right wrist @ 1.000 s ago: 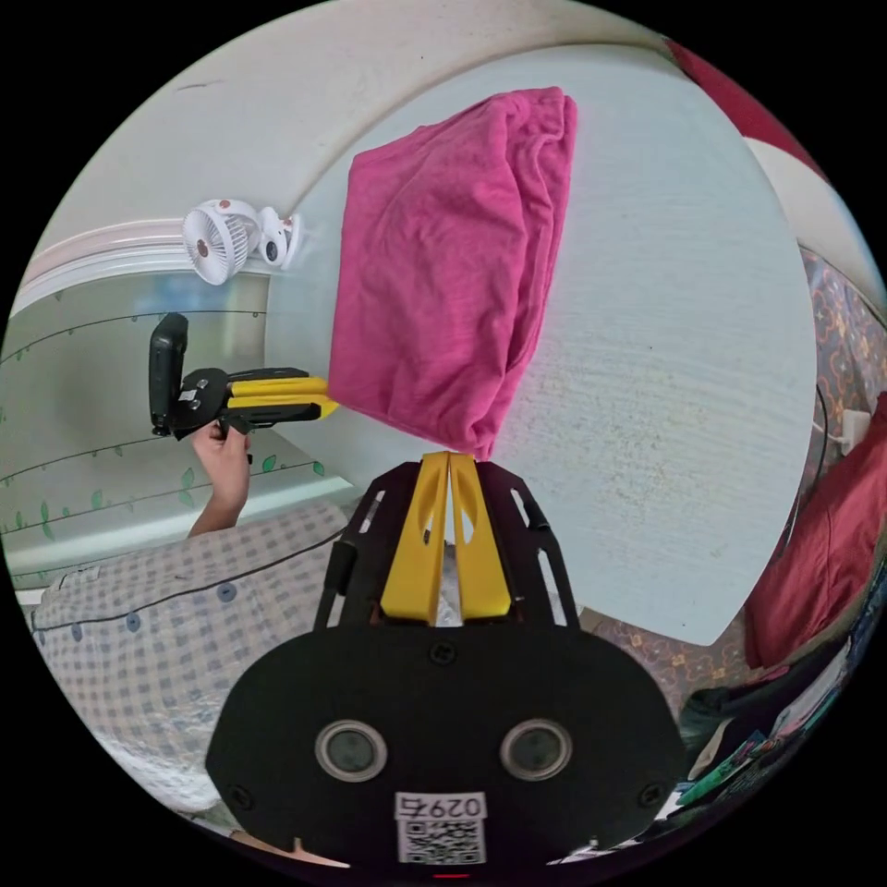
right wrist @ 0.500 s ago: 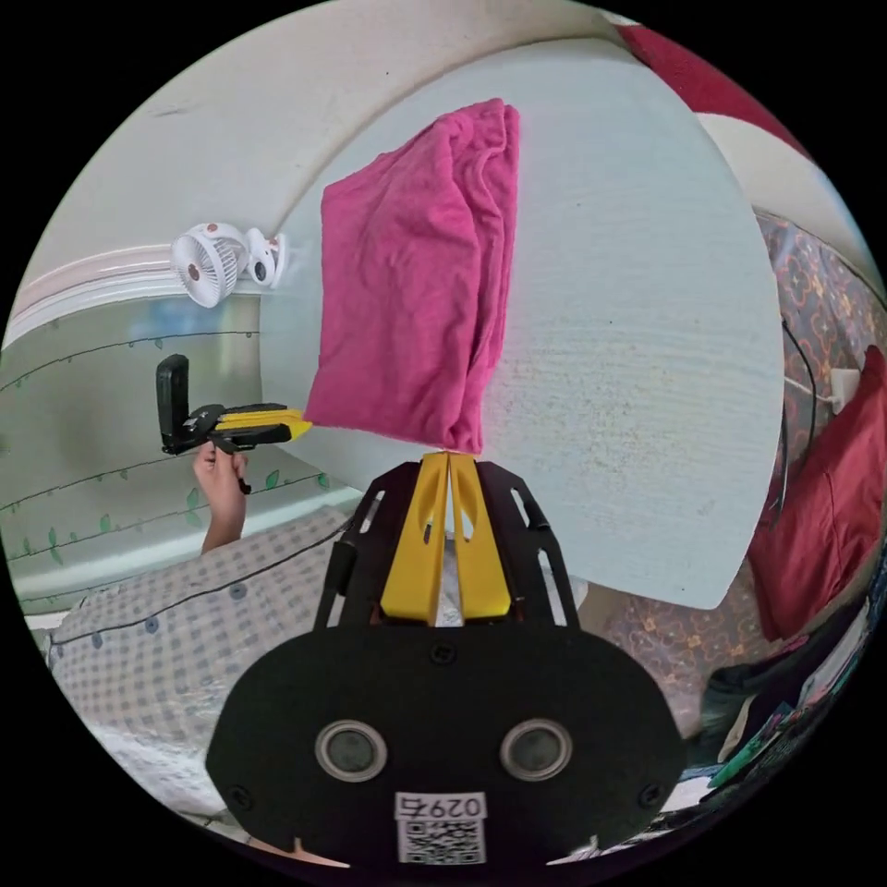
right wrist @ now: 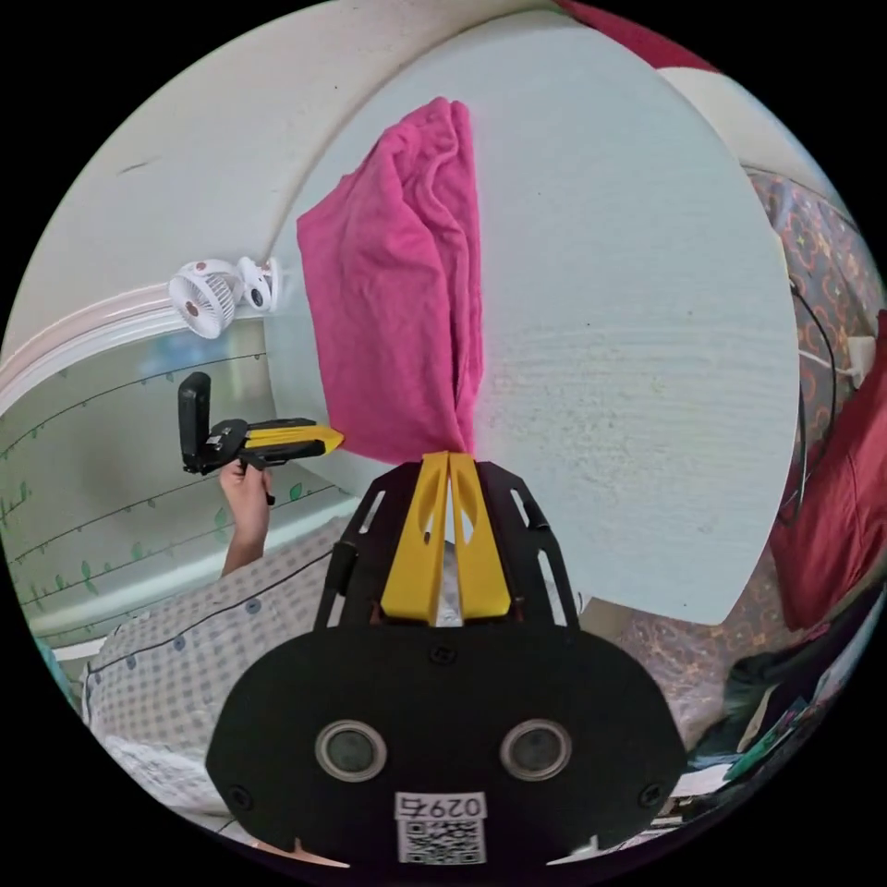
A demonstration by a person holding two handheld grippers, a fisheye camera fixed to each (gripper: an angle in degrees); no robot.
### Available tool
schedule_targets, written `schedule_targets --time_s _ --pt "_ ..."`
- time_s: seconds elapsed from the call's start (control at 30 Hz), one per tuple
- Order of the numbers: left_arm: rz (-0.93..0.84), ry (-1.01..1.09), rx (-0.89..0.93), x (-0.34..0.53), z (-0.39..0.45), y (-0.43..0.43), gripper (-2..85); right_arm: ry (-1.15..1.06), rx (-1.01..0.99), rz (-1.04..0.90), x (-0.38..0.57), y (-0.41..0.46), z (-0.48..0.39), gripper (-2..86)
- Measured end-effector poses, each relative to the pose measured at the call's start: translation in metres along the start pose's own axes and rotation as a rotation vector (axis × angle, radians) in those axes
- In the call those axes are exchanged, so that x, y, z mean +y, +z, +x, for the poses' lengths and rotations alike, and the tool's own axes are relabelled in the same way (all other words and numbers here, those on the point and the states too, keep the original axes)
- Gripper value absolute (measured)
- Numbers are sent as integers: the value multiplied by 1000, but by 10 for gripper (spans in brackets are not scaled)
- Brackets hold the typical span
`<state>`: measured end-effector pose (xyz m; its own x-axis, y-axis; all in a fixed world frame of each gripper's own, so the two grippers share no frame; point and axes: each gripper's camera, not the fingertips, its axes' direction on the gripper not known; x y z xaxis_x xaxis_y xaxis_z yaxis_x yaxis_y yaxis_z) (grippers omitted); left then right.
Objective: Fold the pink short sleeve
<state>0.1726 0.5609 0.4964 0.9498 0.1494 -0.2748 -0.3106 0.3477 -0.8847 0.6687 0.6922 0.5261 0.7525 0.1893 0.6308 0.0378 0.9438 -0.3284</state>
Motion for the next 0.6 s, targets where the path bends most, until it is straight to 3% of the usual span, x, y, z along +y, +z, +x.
schedule_targets --time_s 0.1,0.2,0.37,0.5,0.6 --pt "62 27 -18 0 14 -16 -10 -97 -85 68 -20 -15 -17 -4" --pt "-16 26 -78 -14 24 -4 -10 -146 -131 129 -63 -22 -28 -4" --pt "1 27 -92 -8 30 1 -10 -137 7 87 -132 -6 -31 -5" --pt "-14 7 -48 -5 25 1 -10 28 -256 66 -151 1 9 -5" --pt "-4 2 -43 1 24 1 -10 -89 -227 153 -137 -5 -6 -5"
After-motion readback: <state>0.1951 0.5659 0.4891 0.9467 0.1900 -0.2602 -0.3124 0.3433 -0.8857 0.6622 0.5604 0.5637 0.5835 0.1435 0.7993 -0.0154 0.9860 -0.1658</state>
